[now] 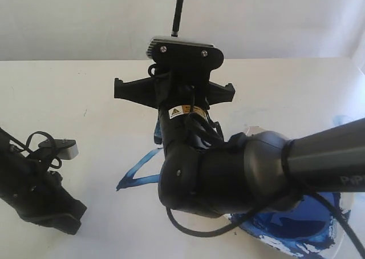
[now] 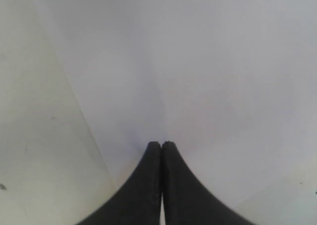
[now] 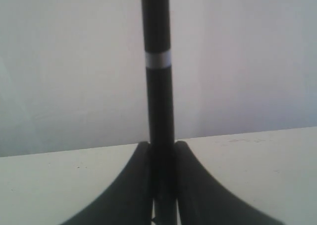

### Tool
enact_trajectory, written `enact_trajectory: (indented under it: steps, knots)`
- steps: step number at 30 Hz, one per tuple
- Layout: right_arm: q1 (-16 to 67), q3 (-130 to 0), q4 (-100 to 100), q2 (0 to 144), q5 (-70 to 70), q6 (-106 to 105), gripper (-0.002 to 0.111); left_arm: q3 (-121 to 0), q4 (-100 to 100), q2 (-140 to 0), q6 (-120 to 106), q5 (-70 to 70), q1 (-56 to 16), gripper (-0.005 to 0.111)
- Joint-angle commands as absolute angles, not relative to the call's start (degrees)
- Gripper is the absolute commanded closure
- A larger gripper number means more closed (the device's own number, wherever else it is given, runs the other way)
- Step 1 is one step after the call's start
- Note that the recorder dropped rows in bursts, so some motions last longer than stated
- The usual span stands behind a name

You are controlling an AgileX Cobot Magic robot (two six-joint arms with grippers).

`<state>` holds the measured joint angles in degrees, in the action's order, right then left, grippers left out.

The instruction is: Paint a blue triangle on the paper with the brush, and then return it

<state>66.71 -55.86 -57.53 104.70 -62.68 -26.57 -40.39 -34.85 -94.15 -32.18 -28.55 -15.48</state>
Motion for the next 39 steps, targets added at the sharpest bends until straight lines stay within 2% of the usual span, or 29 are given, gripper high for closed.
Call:
enact_trajectory:
  steps: [1, 7, 19, 25, 34, 39]
  knots:
    - [66.13, -57.35, -57.03, 106.24, -63.08, -24.58, 0.108, -40.04, -35.55, -94.08, -32.31, -29.73, -15.41, 0.107]
    - [66.03, -61.10, -64.66, 109.46, -63.69, -25.67, 0.108, -40.04, -35.55, -94.08, -32.31, -29.73, -15.41, 0.107]
    - [65.66, -61.25, -64.63, 110.78, -66.79, -27.78, 0.108, -40.04, -35.67, -94.08, -32.31, -29.73, -15.41, 0.107]
    - [63.89, -60.60, -54.36, 103.38, -48.35, -31.93, 0.108, -40.04, -35.80, -94.08, -32.31, -29.49, -15.41, 0.107]
    - [57.12, -60.60, -44.52, 99.55, -33.95, -28.85, 0.108, -40.04, -35.91, -94.08, -32.31, -29.60, -15.41, 0.107]
    - [55.36, -60.60, -38.49, 99.55, -33.71, -24.30, 0.108, -40.04, -35.91, -94.08, -32.31, -29.60, -15.41, 0.107]
